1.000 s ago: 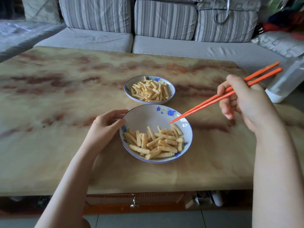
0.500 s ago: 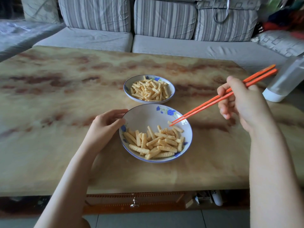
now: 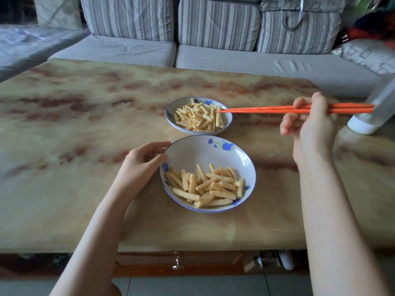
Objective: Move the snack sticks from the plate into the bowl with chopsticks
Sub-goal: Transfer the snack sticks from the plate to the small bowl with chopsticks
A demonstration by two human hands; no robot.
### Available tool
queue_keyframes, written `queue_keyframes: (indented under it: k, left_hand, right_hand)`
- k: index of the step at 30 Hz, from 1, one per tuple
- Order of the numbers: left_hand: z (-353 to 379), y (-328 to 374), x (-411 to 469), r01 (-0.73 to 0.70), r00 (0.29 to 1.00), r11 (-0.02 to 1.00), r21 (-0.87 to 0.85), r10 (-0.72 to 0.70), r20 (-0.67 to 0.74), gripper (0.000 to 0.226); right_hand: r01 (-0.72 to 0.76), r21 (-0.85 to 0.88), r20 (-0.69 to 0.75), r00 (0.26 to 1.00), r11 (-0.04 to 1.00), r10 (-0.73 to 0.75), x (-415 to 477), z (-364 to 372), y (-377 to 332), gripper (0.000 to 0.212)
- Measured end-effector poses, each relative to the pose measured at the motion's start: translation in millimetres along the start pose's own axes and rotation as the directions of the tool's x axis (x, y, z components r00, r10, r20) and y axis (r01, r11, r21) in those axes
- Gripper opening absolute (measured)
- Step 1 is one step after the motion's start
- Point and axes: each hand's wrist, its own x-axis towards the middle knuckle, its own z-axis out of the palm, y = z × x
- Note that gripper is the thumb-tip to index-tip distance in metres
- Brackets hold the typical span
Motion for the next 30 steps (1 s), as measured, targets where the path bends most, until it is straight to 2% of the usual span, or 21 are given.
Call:
queue_keyframes:
  k: [4, 19, 27, 30]
  left_hand:
    - [0, -1, 1, -0.001, 1.000, 1.000, 0.008, 0.001, -0.001, 0.033]
    - [1, -1, 3, -0.024, 1.000, 1.000, -0.010, 0.024, -0.004, 0.035]
    - [1, -2, 3, -0.023, 1.000, 1.000, -0.003, 0.023, 0.003, 0.031]
    - [0, -2, 3, -0.008, 1.000, 1.000, -0.013, 0.008, 0.018, 0.038]
  right_hand:
    - [0.007, -0.034, -0.043, 0.999, 0.999, -0.008, 1, 14, 19, 0.041]
    - [-0.020, -0.099, -0.008, 1.000, 0.995, 0.019, 2, 34, 68, 0.044]
    - [0.020, -0.098, 0.026, 0.999, 0.995, -0.018, 4, 32, 61, 0.043]
    - [0.026, -0.094, 0.068, 0.997, 0.995, -0.019, 5, 26, 48, 0.043]
